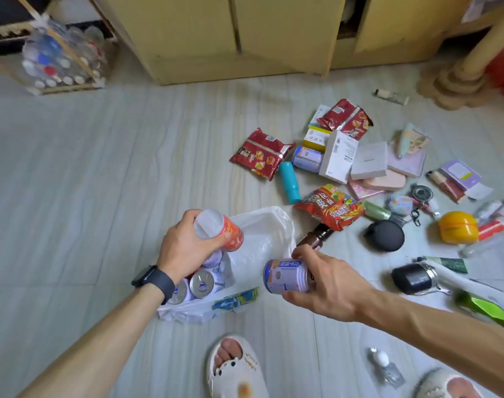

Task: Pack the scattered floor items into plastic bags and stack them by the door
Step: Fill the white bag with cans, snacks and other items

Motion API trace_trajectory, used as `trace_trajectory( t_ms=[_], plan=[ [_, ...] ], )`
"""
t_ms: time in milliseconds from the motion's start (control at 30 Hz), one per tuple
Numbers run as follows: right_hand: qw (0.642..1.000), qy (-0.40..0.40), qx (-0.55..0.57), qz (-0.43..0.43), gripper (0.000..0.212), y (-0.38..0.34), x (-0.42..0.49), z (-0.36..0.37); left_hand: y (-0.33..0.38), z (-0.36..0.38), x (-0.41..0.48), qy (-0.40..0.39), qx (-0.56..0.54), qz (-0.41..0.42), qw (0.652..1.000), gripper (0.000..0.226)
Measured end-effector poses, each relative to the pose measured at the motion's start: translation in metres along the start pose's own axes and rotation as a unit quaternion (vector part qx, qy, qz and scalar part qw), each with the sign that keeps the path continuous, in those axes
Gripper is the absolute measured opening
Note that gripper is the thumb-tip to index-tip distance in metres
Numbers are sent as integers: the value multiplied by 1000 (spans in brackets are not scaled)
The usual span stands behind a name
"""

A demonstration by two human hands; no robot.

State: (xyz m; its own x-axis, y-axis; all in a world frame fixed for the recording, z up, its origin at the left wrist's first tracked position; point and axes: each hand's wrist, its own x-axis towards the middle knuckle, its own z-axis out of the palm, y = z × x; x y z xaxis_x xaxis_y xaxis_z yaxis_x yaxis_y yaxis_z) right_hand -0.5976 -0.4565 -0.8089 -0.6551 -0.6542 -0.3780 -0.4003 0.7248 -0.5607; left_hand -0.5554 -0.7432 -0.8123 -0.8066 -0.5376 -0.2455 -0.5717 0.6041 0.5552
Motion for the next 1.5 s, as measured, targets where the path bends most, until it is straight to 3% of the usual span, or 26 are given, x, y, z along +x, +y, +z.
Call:
trace_trajectory(
  t_ms=[200,400,600,767,833,1000,1100,1167,1233,1300,1367,1500],
  plan=[
    [992,-31,-104,-66,61,-19,43,32,-7,25,19,-66,124,35,989,69],
    [992,1,-97,-81,69,-42,94,66,-10,38,44,-66,151,32,986,69],
    [993,-65,-95,-23,74,-50,130,109,-15,31,58,-116,176,37,977,74],
    [971,-89,-220,-7,72,-49,128,124,-19,44,49,-165,273,100,942,68],
    [976,-81,-201,-7,73,-46,125,128,-20,52,46,-164,290,120,935,66],
    [998,-47,33,21,75,-11,110,113,-23,49,45,-188,291,149,926,78],
    [996,71,-52,-9,71,10,101,93,-32,54,32,-91,278,228,929,79],
    [987,121,-88,53,70,18,100,82,-33,70,17,-74,285,260,919,82],
    [989,81,-64,109,72,21,103,75,-36,90,3,-98,336,269,897,86],
    [993,-6,-4,117,68,22,109,72,-38,106,-3,-101,376,262,883,83],
    [991,-62,-18,118,58,20,112,66,-38,112,-2,-99,386,259,880,76],
    [984,-16,-127,125,39,15,106,49,-41,106,-2,-110,423,290,851,77]
  ],
)
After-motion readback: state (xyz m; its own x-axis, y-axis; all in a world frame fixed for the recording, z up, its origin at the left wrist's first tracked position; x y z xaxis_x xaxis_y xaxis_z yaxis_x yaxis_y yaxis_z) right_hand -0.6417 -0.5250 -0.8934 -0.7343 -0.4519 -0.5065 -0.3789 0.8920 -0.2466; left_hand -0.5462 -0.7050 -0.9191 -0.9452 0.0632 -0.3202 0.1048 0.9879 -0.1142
